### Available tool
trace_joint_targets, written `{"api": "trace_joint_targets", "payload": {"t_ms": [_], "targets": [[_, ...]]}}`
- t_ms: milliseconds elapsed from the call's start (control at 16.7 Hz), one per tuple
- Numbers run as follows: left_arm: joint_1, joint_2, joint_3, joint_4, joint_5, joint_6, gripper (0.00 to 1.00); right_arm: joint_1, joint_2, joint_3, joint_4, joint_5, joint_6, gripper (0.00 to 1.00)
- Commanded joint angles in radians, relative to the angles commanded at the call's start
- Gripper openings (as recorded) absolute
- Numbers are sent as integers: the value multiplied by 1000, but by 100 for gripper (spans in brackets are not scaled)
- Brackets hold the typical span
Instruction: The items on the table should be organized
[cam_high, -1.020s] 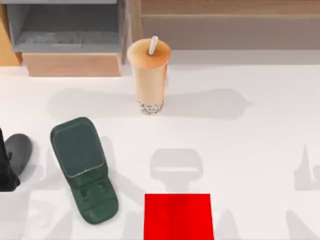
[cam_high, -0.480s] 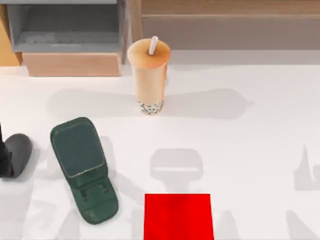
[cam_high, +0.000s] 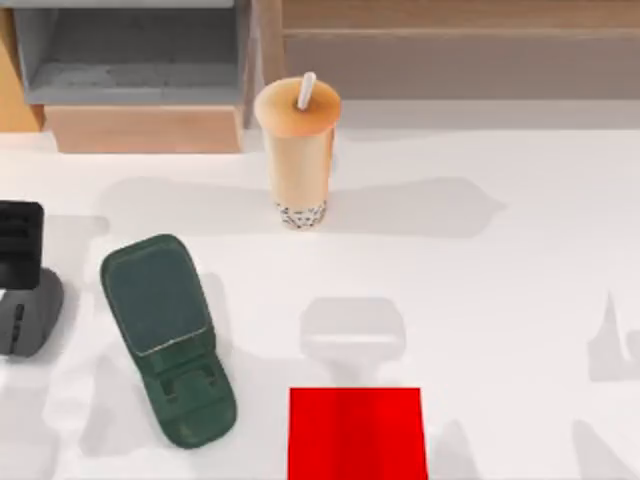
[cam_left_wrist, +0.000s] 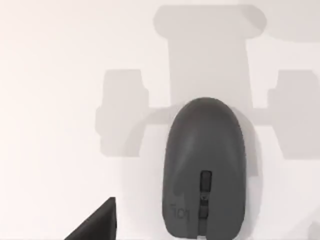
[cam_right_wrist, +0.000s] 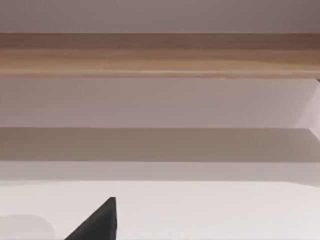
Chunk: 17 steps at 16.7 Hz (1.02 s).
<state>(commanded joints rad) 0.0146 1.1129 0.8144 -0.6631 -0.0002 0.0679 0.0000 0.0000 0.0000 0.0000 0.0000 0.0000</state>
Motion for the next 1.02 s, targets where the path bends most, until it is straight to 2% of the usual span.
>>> {"api": "trace_joint_targets", "payload": {"t_ms": [240, 480, 660, 1020], "targets": [[4, 374, 251, -206, 1, 19, 100, 0, 0, 0, 0, 0, 0, 100], [8, 619, 430, -355, 3, 33, 100, 0, 0, 0, 0, 0, 0, 100], [9, 696, 496, -409, 4, 38, 100, 0, 0, 0, 0, 0, 0, 100], [5, 701, 496, -408, 4, 37, 100, 0, 0, 0, 0, 0, 0, 100]]}}
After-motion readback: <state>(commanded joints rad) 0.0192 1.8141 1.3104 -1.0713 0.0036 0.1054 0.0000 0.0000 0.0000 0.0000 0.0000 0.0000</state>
